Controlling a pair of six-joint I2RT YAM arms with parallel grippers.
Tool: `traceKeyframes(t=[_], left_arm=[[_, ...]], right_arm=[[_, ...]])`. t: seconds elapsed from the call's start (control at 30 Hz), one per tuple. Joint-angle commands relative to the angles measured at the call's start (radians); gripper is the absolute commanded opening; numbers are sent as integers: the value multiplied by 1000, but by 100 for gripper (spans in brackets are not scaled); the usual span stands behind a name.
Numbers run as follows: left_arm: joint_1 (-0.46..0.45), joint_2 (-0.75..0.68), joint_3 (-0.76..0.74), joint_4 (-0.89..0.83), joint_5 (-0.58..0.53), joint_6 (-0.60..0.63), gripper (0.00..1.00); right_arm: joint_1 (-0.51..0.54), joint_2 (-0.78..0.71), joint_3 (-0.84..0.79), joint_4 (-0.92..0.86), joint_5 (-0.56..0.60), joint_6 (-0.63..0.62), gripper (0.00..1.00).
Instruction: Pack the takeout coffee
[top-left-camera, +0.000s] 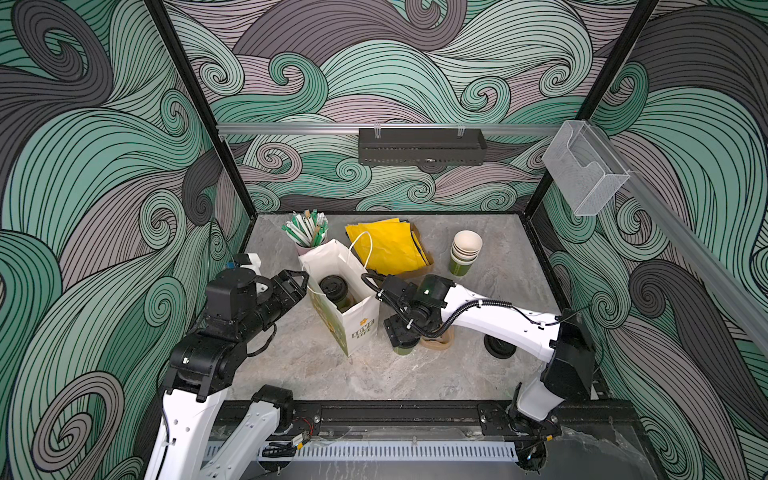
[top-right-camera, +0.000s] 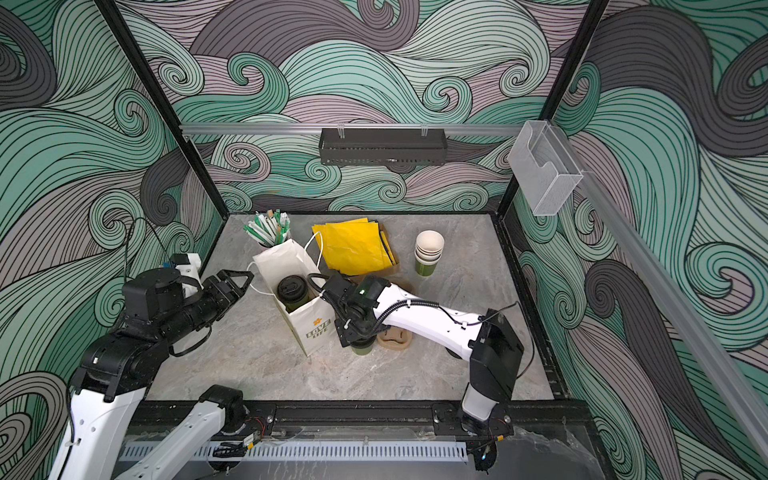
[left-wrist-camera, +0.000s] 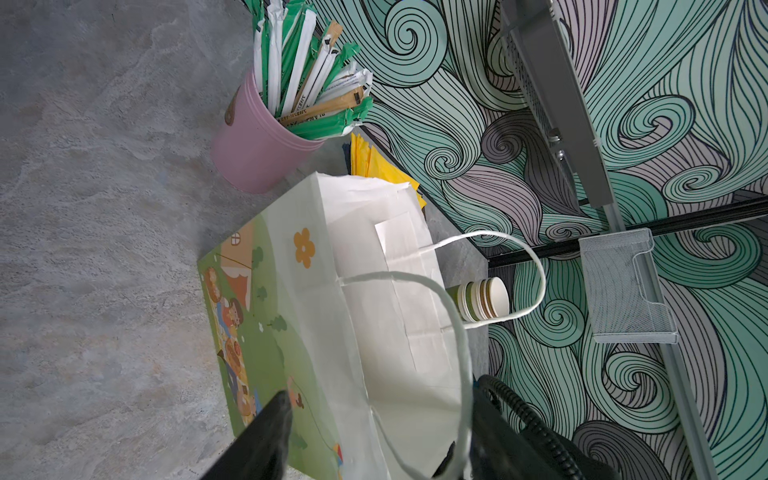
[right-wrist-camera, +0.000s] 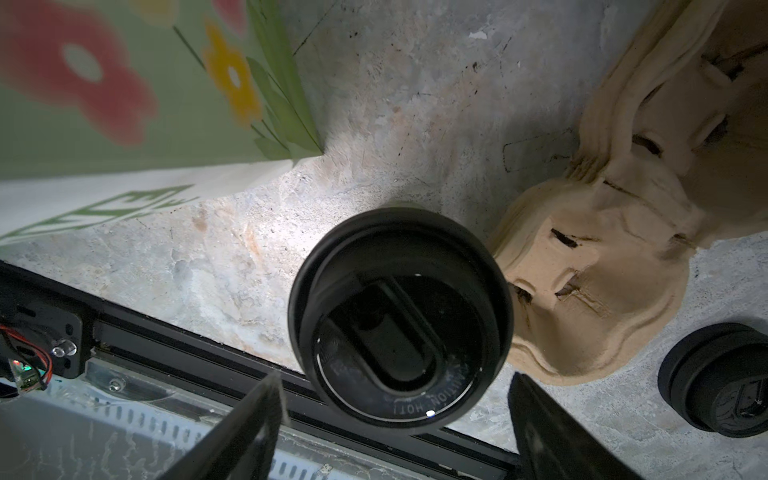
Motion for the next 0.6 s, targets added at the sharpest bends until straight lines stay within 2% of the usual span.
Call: traceKeyframes(t=[0.0, 0.13, 0.3, 0.57], left_arm=[[-3, -12, 20, -1, -11, 24, 67], [-3, -20, 11, 18, -26, 18, 67], [-3, -32, -3, 27, -33, 8, 67], [-3, -48, -2, 11, -36, 11, 67]], right_arm=[[2, 7, 16, -12, 44, 37, 85], [-6, 18, 16, -1, 36, 53, 85], [-12, 21, 11, 17, 22, 63, 80], [-15, 32, 4, 32, 12, 67, 79]])
